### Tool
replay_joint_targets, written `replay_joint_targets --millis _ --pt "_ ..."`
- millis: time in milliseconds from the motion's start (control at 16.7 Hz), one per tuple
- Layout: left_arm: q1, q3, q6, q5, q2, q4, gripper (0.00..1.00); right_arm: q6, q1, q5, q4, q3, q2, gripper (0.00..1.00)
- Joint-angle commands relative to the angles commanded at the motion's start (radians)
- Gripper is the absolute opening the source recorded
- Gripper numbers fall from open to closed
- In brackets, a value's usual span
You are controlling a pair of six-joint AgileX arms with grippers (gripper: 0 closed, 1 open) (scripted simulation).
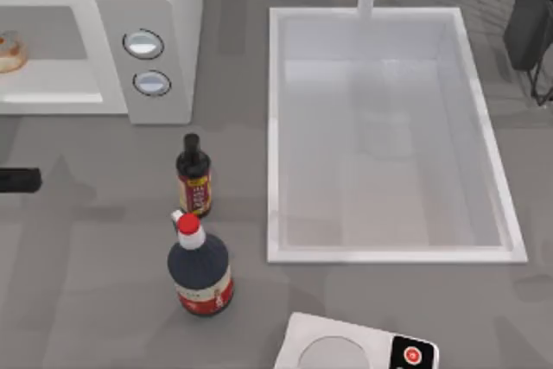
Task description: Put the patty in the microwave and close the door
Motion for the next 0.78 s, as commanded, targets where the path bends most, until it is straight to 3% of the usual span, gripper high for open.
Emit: replay_joint_targets --millis 300,780 --pt "0.281 0.368 0.158 0.191 0.236 -0.215 0.00 0.000 0.000 0.000 0.000 0.000 0.000 1.00" --pt "0.746 0.922 0.491 0.527 0.671 -0.692 0.00 0.000 0.000 0.000 0.000 0.000 0.000 1.00"
